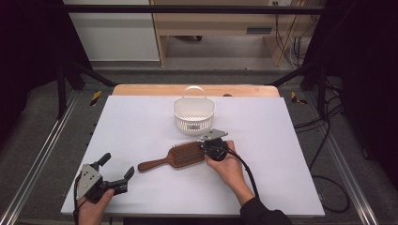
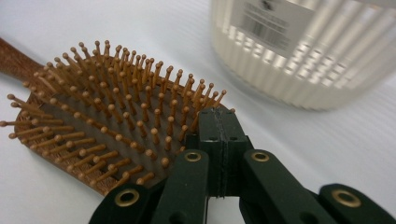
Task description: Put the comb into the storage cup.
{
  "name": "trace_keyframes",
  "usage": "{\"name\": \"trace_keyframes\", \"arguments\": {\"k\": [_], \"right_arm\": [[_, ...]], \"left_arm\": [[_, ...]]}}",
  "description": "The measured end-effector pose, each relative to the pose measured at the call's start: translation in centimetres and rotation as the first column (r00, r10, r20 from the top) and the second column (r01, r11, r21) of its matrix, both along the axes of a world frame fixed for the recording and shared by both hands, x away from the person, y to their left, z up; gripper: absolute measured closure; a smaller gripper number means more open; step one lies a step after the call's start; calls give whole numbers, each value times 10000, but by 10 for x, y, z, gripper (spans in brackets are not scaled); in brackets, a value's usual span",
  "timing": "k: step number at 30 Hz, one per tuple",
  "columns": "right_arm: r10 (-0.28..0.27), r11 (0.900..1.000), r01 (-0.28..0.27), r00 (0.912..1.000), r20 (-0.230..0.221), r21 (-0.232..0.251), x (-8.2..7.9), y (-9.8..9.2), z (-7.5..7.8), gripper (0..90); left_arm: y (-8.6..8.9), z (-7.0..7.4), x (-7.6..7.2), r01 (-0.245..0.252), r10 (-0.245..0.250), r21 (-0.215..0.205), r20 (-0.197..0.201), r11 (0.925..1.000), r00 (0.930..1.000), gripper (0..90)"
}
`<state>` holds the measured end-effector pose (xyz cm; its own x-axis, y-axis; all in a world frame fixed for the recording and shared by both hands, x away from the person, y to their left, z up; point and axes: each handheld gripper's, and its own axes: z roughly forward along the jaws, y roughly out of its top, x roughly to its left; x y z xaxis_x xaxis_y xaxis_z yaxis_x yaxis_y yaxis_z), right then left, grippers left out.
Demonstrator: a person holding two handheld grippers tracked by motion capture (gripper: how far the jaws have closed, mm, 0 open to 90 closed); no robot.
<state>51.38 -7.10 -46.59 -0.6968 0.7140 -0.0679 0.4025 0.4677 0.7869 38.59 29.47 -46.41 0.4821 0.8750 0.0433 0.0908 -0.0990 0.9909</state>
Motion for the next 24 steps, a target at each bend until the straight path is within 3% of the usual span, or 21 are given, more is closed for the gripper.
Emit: {"name": "trace_keyframes", "arguments": {"k": [10,14,22,24], "right_arm": [[892,9959,-891,9960,77,-184,-1,48,1,900],[991,9949,-987,9949,183,-195,2,62,0,900],[759,9967,-761,9971,109,294,11,65,-1,900],[558,9971,-571,9980,281,494,10,59,2,890]], "left_arm": [[0,1,-1,73,-73,-31,38,10000,10000,23],[0,1,-1,83,-82,-76,52,9999,10000,23],[2,2,-2,61,-60,-109,68,9999,10000,22],[3,2,-2,22,-21,-116,66,9999,10000,22]]}}
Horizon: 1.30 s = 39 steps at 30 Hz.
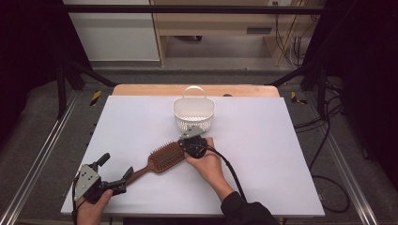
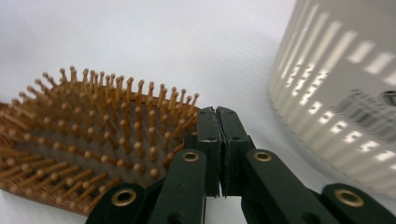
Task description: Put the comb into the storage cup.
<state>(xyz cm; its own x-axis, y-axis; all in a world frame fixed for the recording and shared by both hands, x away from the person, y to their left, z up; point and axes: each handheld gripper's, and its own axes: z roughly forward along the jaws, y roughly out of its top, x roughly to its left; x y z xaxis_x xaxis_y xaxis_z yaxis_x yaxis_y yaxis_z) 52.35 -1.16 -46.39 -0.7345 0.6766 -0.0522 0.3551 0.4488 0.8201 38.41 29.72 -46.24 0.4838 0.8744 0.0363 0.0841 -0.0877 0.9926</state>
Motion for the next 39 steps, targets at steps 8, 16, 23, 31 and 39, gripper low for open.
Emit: {"name": "trace_keyframes", "arguments": {"k": [8,16,23,31,39], "right_arm": [[-302,9983,276,9983,496,522,-20,-37,15,874],[-1451,9811,1322,9857,859,1411,-54,-103,14,436],[-3044,9399,2645,9356,1792,2158,-87,-172,6,109],[-3507,9035,2753,9154,1977,3284,-91,-213,3,76],[-3500,9059,2715,9121,2135,3251,-99,-218,0,75]], "left_arm": [[1,0,0,-30,30,19,-29,10000,10000,23],[0,-1,-1,-123,130,248,-262,9996,9996,21],[-6,8,-1,-348,393,714,-627,9968,9973,24],[-24,29,5,125,147,1767,-1516,9842,9883,28],[-30,45,15,573,-17,2124,-2531,9755,9674,43]]}}
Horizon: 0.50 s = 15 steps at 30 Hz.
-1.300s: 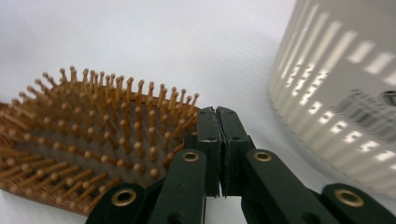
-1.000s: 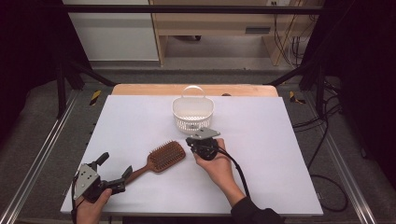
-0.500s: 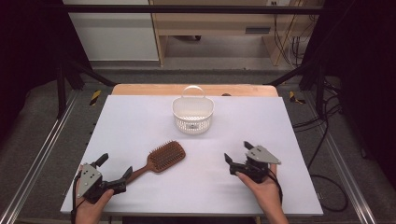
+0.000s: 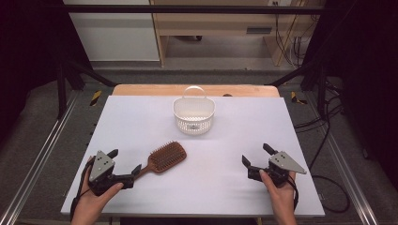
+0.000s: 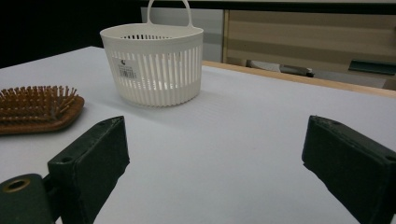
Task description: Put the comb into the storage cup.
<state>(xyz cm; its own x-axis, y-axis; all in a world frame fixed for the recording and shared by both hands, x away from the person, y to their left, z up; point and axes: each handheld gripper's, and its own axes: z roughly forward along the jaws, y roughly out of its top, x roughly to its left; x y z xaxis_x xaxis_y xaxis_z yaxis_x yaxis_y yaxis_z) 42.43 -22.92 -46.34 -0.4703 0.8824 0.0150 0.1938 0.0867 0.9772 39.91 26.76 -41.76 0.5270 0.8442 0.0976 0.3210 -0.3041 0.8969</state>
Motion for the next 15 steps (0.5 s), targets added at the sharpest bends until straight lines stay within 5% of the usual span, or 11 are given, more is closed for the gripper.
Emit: {"name": "trace_keyframes", "arguments": {"k": [15], "right_arm": [[74,9997,-69,9998,209,-249,-3,1,-4,72]], "left_arm": [[-14,0,18,579,-352,1502,-1496,9870,9881,43]]}}
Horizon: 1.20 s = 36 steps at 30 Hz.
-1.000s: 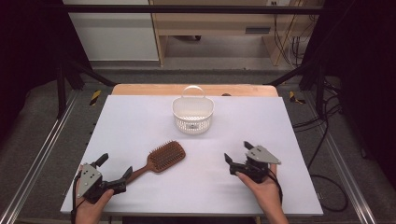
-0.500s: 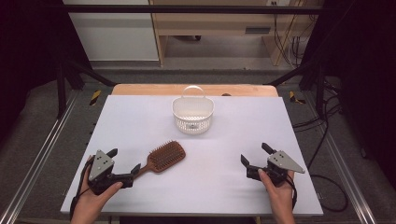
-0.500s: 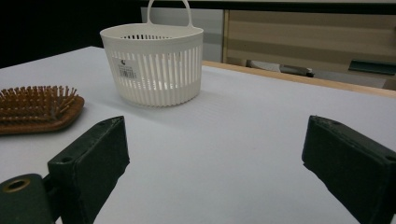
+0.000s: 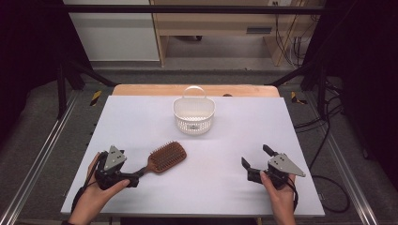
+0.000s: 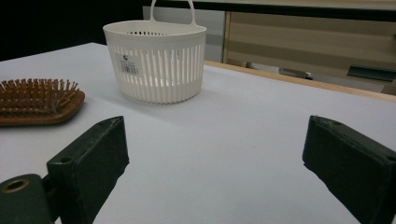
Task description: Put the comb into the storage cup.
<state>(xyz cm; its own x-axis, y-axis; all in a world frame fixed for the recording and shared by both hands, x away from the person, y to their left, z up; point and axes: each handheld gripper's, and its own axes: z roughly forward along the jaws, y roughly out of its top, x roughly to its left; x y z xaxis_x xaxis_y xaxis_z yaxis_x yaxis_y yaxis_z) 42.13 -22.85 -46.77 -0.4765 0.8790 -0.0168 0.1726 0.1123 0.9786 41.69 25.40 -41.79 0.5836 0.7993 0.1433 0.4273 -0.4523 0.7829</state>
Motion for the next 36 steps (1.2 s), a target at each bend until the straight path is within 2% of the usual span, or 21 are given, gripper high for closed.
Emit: {"name": "trace_keyframes", "arguments": {"k": [4,8,9,12,13,17,22,36], "right_arm": [[-75,10000,75,10000,-2,13,1,-2,-1,72],[-144,9999,145,9999,-52,79,2,-4,-1,73],[-157,9999,158,9999,-68,48,2,-4,-2,73],[-151,9999,151,9999,-71,40,2,-3,-2,73],[-142,9999,142,9999,-65,23,1,-2,-2,73],[-137,9999,137,9999,-94,44,2,-2,-2,73],[-102,9999,102,9999,-130,7,2,0,-3,73],[-81,10000,82,9997,-223,33,3,0,-5,74]], "left_arm": [[0,-3,4,-89,91,110,-177,9999,9998,50],[0,-4,8,-18,20,46,-408,10000,9992,50],[1,-5,10,1,5,99,-606,10000,9982,50],[3,-6,12,12,2,190,-762,9998,9971,49],[4,-7,14,29,-7,236,-937,9997,9956,49],[6,-11,16,21,39,535,-1133,9986,9935,48],[6,-16,18,96,-8,613,-1420,9981,9899,49],[6,-23,22,173,-23,802,-1832,9966,9831,52]]}}
